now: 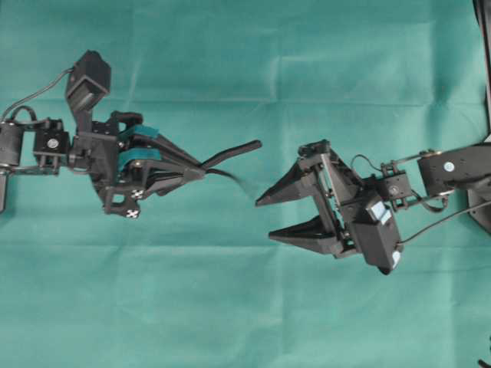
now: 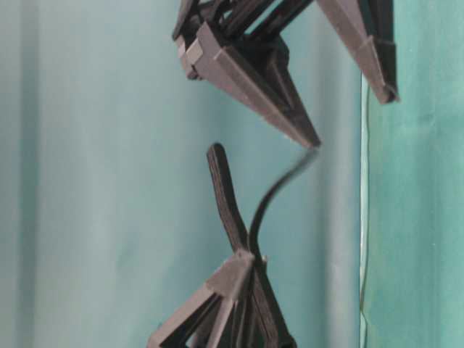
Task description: Peel off the Velcro with your right arm.
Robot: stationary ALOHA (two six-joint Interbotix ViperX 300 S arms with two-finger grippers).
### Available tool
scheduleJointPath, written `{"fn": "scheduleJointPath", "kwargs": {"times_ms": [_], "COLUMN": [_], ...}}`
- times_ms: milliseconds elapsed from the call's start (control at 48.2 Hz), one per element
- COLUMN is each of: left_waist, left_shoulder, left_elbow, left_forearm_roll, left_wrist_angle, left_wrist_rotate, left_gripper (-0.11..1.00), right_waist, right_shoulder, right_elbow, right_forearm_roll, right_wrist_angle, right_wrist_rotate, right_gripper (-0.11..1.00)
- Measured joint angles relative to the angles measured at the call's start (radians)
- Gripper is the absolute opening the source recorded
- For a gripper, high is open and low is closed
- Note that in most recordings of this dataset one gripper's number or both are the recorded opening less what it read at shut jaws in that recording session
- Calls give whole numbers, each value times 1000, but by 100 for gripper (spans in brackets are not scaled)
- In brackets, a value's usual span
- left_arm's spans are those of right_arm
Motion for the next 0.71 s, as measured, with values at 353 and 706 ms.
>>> {"fn": "scheduleJointPath", "kwargs": {"times_ms": [353, 706], "left_waist": [-8, -26], "left_shoulder": [-58, -61], "left_elbow": [60, 69], "left_forearm_roll": [-2, 0], "left_wrist_angle": [0, 0], "left_wrist_rotate": [8, 115], "left_gripper": [10, 10], "right_waist": [-5, -54], "right_shoulder": [-72, -84], "right_elbow": [55, 64], "right_forearm_roll": [66, 187], "right_wrist_angle": [-2, -31], "right_wrist_rotate": [0, 0], "right_gripper": [35, 36]}}
